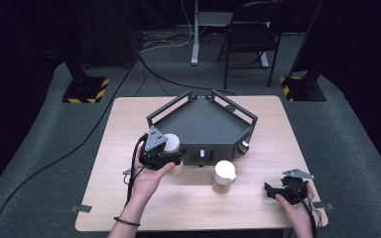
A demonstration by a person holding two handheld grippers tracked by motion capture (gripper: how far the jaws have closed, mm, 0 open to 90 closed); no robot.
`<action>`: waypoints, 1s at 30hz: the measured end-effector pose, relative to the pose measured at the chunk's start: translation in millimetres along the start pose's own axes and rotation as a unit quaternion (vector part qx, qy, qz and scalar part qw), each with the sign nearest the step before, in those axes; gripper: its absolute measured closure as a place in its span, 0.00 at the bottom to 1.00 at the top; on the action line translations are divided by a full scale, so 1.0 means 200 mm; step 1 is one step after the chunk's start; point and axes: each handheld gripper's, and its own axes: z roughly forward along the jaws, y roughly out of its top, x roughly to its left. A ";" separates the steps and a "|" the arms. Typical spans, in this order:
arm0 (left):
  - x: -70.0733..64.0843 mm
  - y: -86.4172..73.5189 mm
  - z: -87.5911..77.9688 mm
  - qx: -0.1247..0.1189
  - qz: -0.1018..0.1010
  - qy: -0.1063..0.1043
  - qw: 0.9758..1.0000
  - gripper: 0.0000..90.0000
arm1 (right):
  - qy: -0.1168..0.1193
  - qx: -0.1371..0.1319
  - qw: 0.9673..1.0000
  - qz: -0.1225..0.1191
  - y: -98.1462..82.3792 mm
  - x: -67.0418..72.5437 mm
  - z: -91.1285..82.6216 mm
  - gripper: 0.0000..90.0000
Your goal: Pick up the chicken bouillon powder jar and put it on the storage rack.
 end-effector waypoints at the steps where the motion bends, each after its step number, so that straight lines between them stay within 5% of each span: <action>1: 0.01 0.02 0.00 -0.001 0.001 0.000 1.000 0.40 | 0.000 0.000 1.000 0.000 0.00 0.00 0.00 0.00; 18: 0.08 0.23 0.09 -0.009 -0.004 0.023 1.000 0.40 | 0.000 0.000 1.000 0.000 0.00 0.00 0.00 0.00; 30: 0.12 0.31 0.27 -0.008 -0.005 0.037 0.999 0.40 | 0.001 0.000 1.000 -0.001 0.00 0.00 0.00 0.00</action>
